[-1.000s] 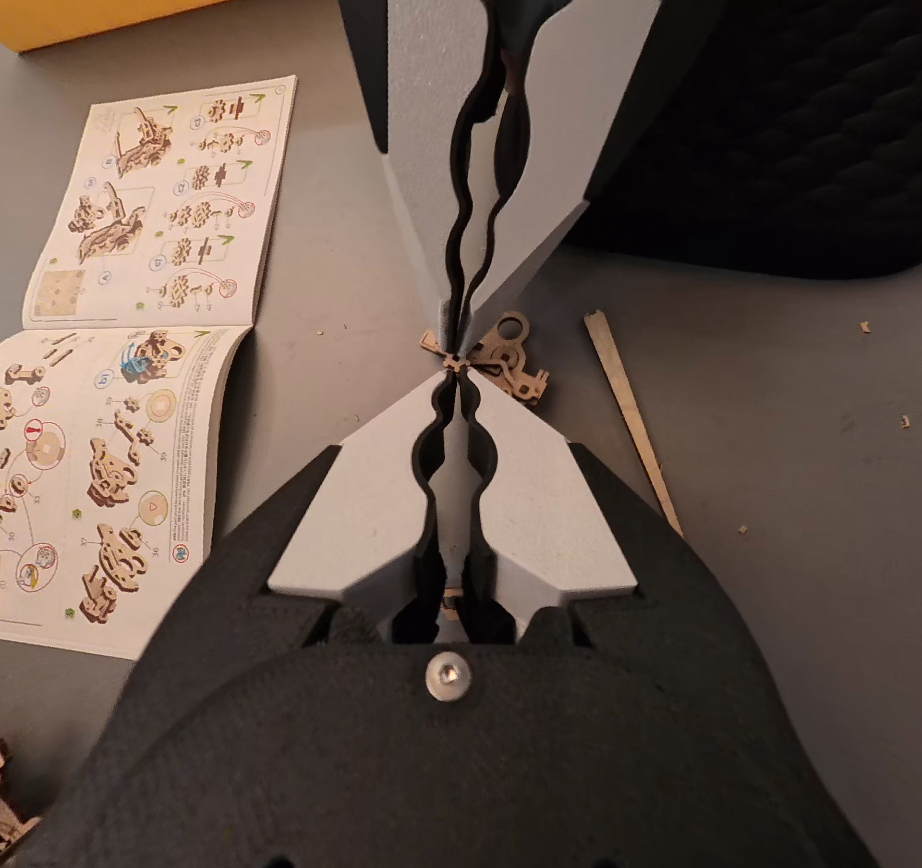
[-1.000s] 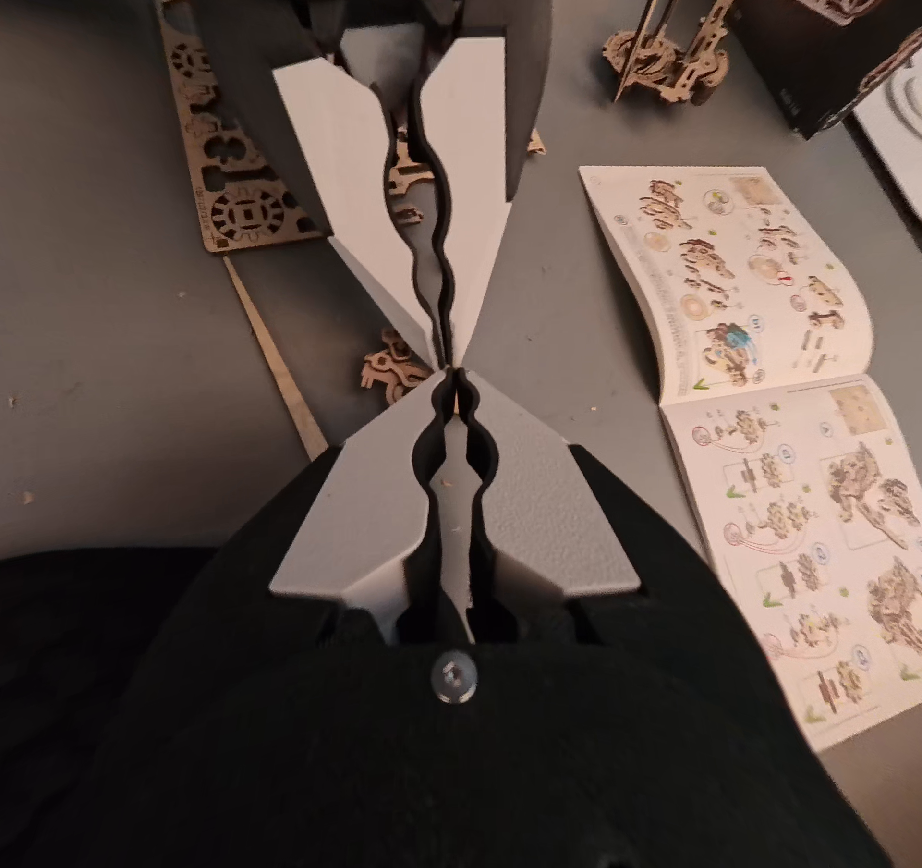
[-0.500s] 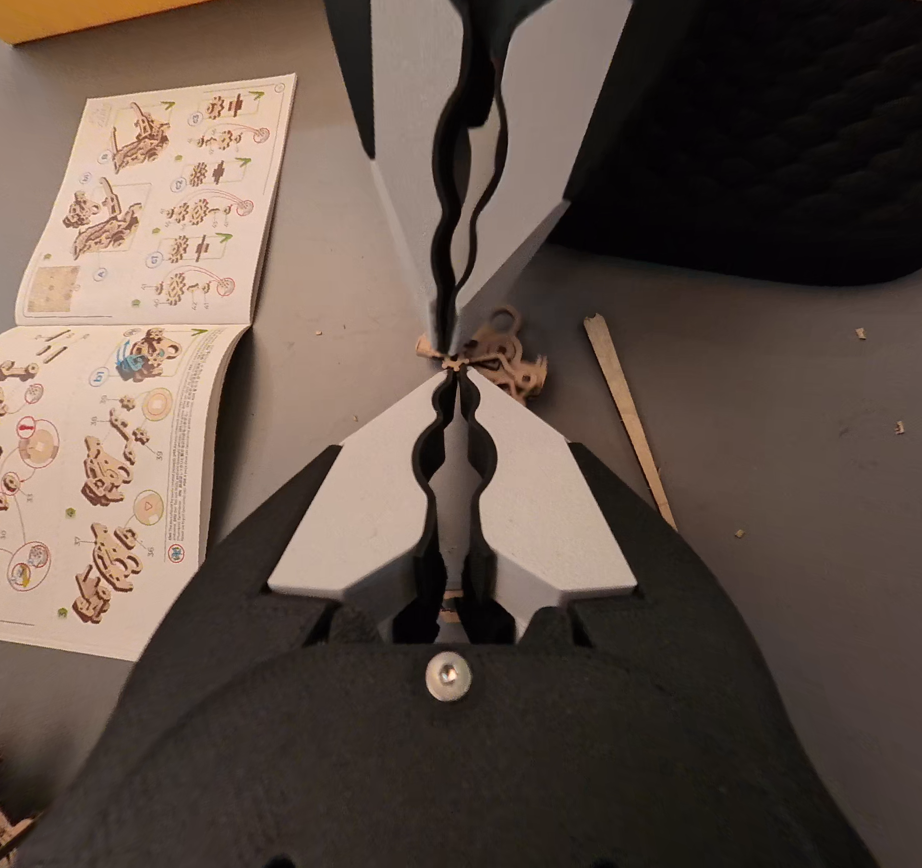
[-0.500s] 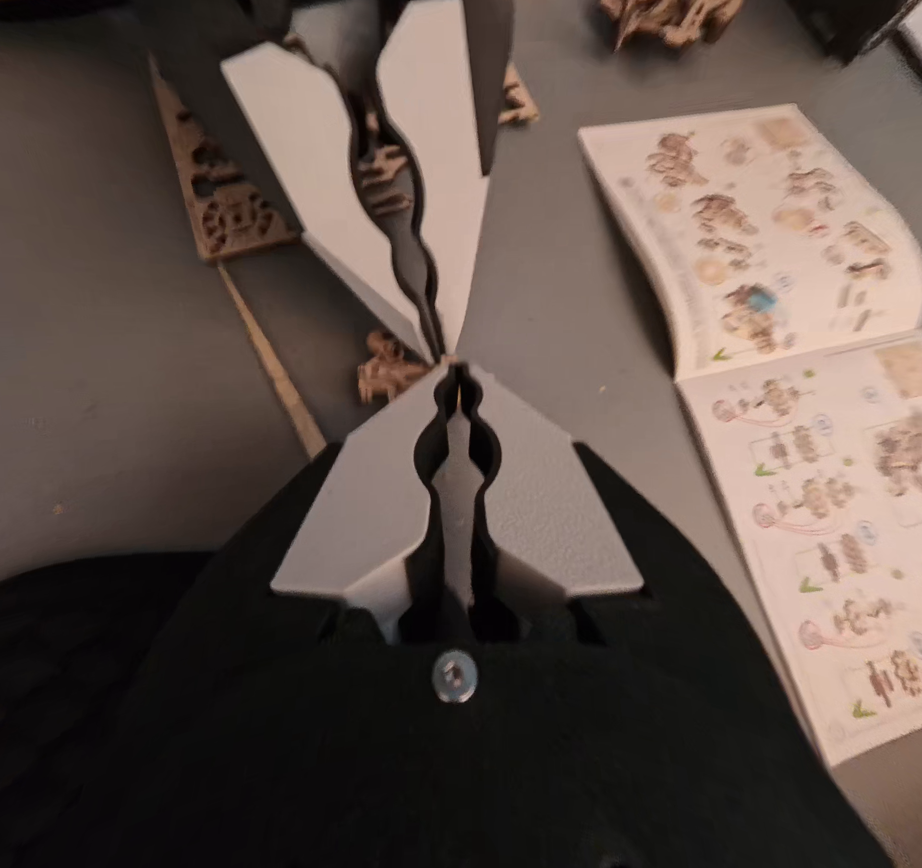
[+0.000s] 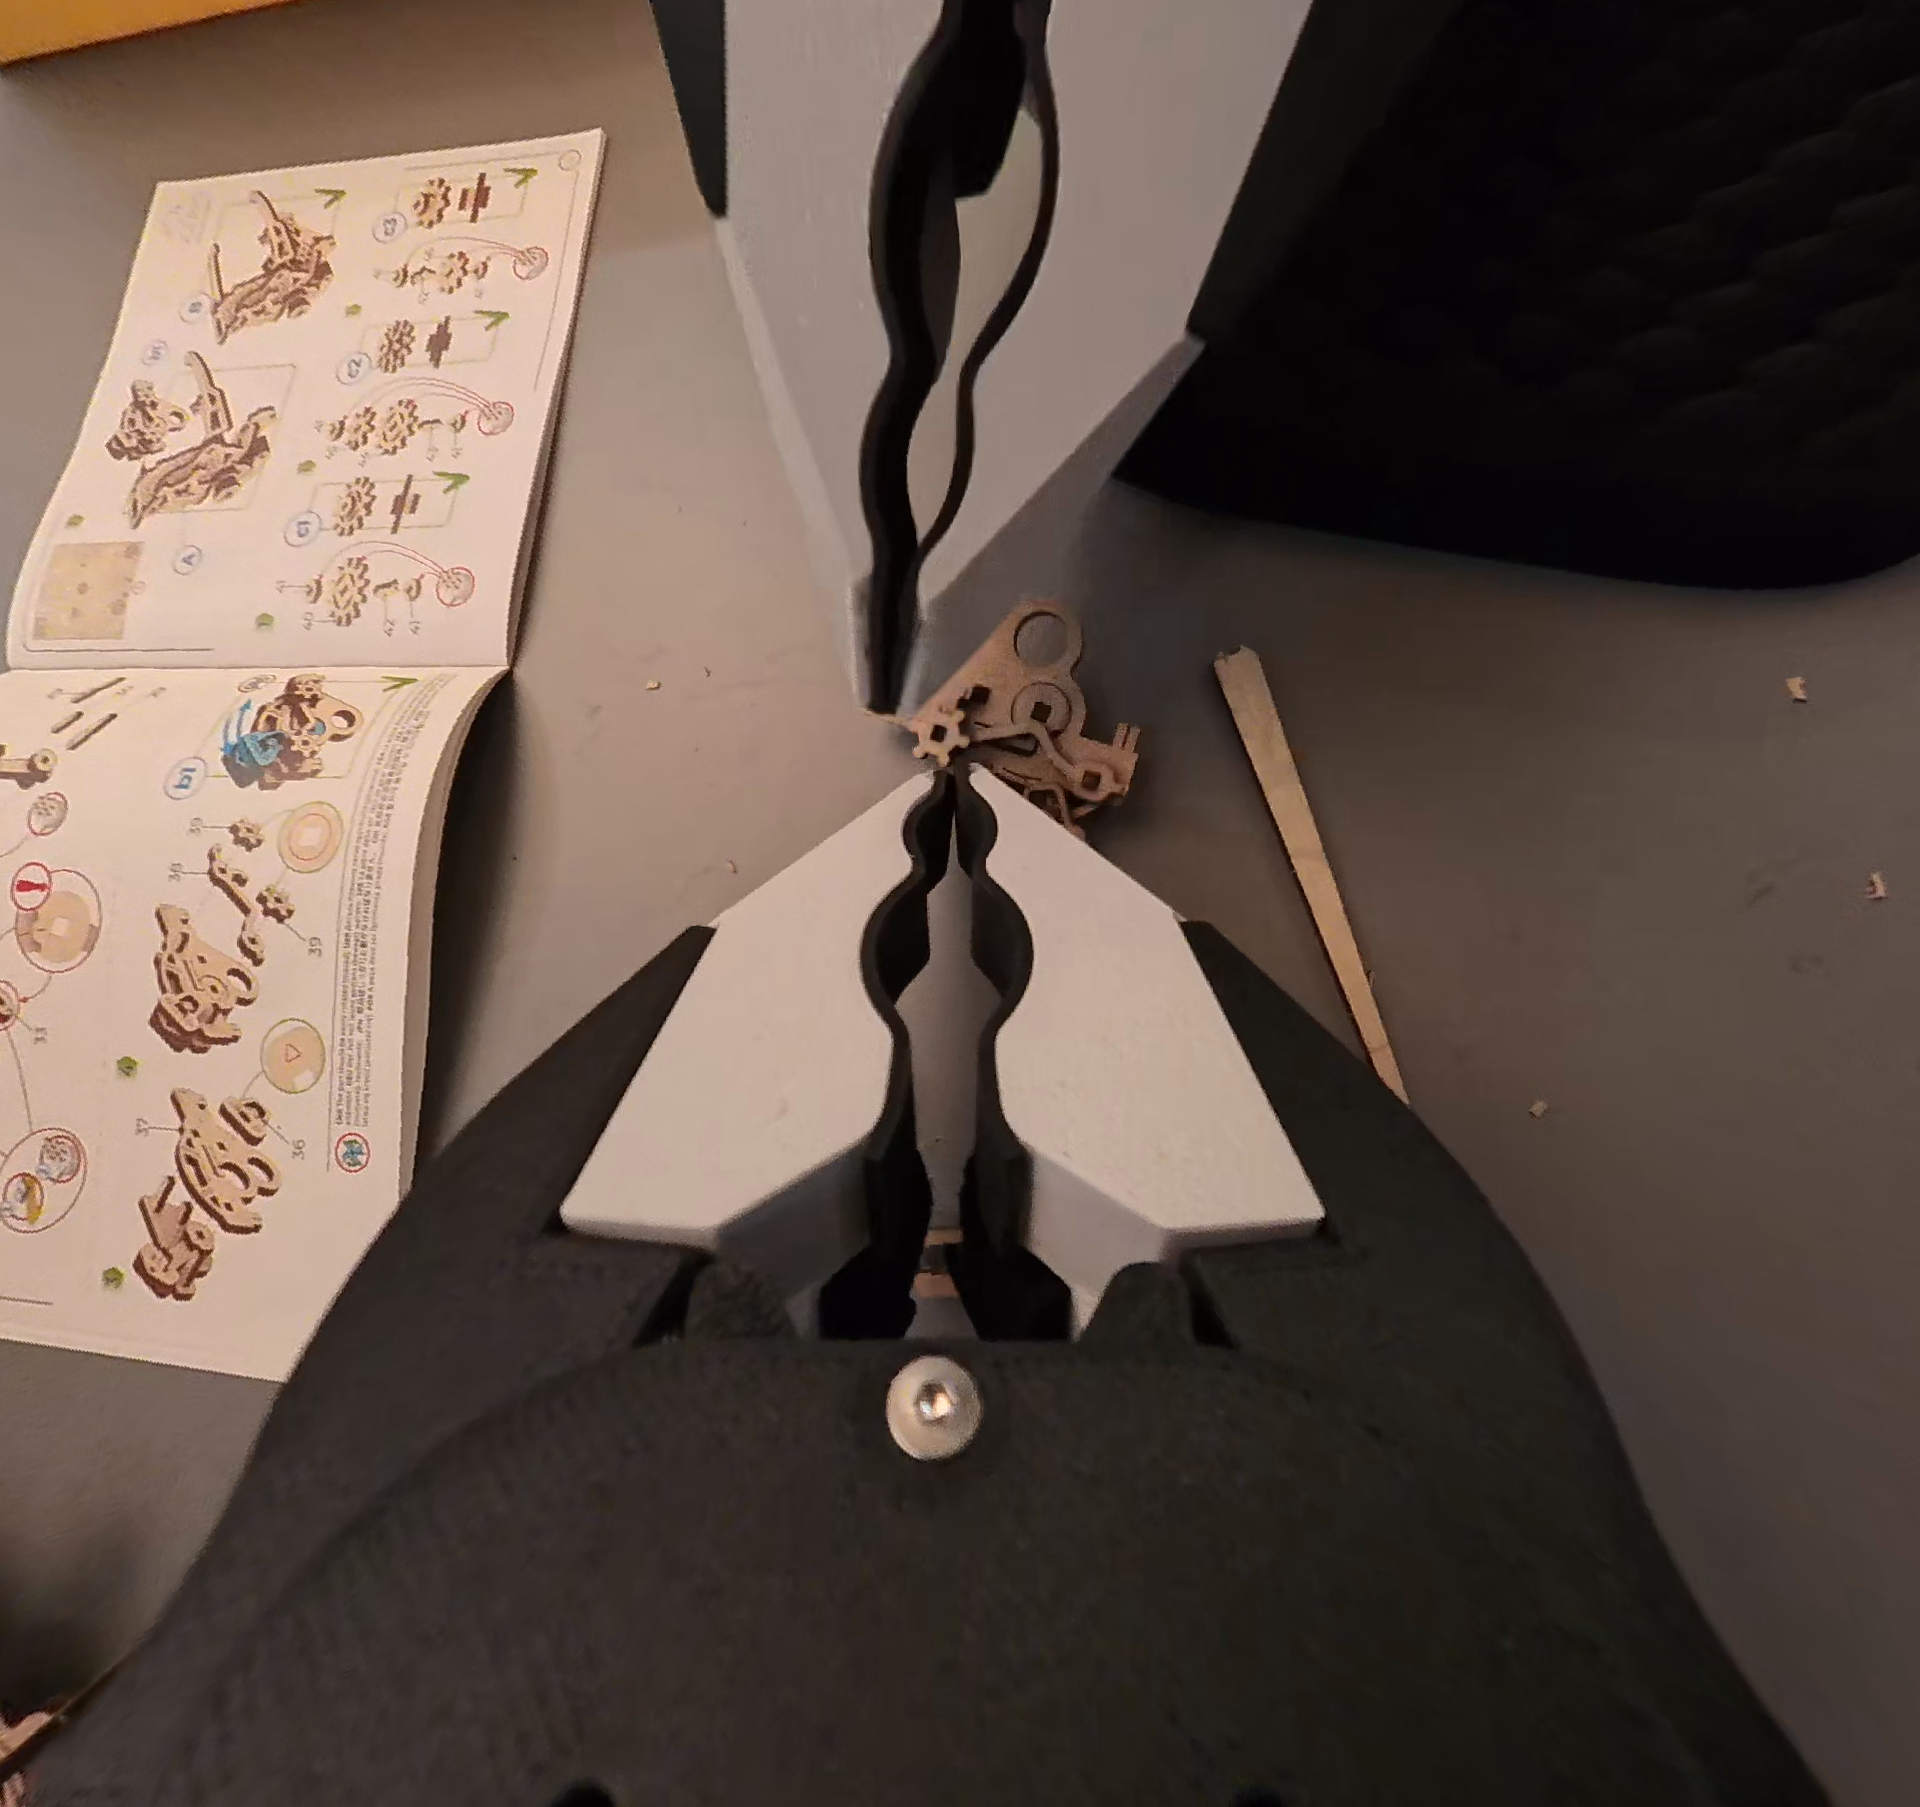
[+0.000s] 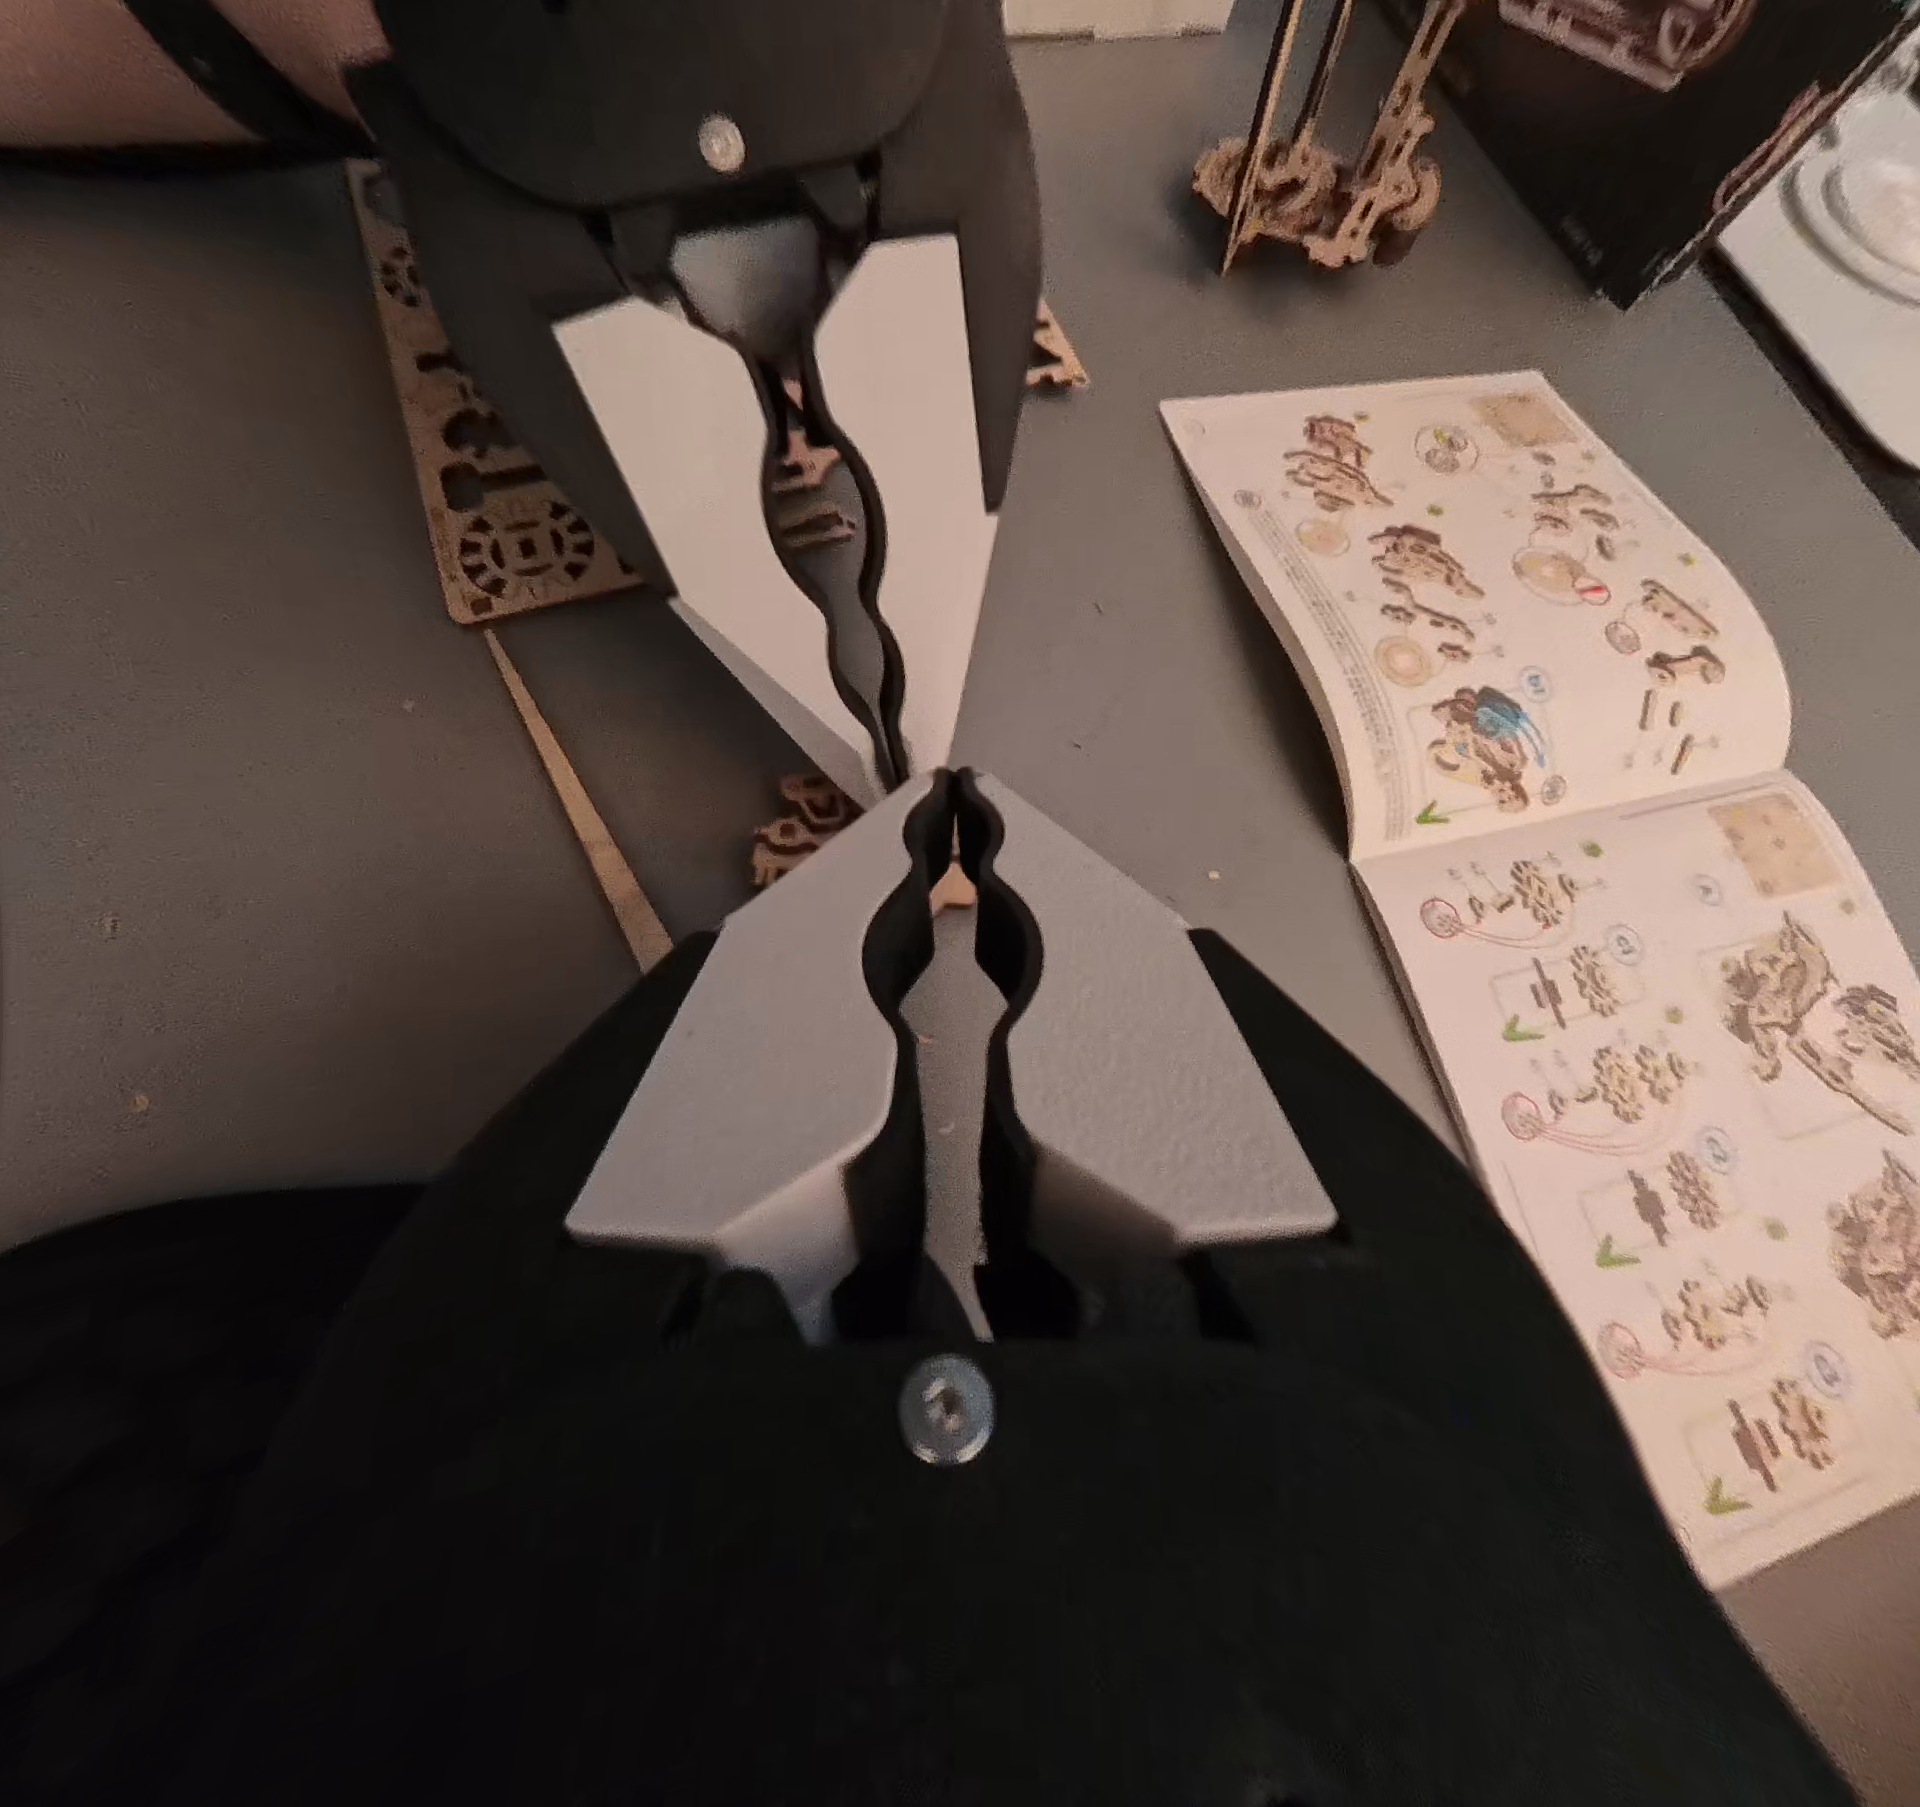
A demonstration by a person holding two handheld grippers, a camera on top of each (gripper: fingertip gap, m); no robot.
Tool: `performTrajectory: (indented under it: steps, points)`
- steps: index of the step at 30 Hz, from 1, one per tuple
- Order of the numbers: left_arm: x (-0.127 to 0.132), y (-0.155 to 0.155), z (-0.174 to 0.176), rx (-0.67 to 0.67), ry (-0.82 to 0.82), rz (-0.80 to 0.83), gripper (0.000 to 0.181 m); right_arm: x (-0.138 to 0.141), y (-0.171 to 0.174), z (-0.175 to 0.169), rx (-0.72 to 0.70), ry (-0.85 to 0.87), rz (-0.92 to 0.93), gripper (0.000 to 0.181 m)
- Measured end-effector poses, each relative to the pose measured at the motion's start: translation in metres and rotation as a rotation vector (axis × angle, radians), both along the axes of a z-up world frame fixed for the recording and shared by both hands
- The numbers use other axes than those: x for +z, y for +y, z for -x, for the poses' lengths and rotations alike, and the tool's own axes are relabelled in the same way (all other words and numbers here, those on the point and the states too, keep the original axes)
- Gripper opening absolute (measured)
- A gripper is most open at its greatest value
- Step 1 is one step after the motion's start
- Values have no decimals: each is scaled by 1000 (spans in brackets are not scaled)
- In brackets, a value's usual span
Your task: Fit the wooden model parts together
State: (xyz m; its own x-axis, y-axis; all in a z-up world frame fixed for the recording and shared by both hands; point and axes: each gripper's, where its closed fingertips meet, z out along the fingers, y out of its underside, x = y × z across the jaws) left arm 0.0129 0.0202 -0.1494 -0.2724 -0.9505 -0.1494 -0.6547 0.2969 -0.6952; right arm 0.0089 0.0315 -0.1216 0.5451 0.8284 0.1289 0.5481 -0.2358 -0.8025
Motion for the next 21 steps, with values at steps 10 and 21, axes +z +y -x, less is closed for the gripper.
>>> performTrajectory:
  steps: [10, 21]
  points:
    - [-7, 1, 2, 3, 32, -31, 0, -15, -1, -7, -2, -54, 31, 0]
    - [9, -22, 7, 78, -25, 236, 38, 4, -21, -27, 119, -35, 1, 16]
